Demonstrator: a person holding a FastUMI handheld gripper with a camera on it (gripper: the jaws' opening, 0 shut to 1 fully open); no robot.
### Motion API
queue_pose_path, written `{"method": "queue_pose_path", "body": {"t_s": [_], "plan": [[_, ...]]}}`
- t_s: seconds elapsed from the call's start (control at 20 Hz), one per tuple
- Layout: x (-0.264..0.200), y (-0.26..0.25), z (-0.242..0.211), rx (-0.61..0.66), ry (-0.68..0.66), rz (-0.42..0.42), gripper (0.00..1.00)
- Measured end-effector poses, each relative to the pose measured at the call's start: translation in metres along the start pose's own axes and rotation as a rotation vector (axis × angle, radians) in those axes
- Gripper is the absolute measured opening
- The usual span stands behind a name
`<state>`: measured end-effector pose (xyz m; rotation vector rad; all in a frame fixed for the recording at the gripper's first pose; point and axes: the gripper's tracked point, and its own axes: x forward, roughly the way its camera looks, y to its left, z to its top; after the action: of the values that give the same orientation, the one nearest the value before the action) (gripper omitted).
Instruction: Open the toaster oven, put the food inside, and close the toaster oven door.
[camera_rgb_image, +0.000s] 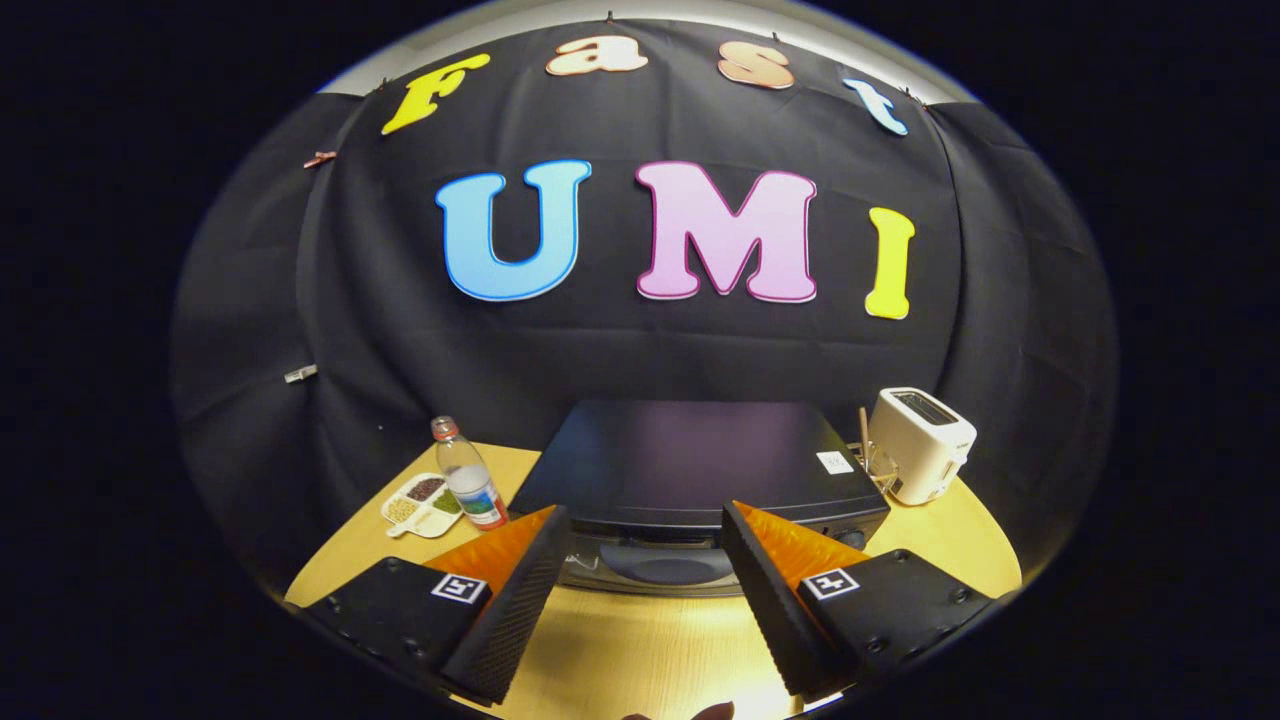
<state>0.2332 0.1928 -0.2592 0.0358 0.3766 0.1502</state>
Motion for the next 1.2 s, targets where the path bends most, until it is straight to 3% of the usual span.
{"method": "queue_pose_path", "body": {"t_s": [0.3,0.6,0.95,1.2], "plan": [[0.047,-0.019,-0.031,0.081,0.078,-0.045,0.99],[0.058,-0.012,-0.041,0.016,0.078,-0.097,0.99],[0.021,-0.010,-0.071,0.012,0.120,-0.097,0.99],[-0.017,-0.008,-0.125,0.011,0.196,-0.101,0.99]]}}
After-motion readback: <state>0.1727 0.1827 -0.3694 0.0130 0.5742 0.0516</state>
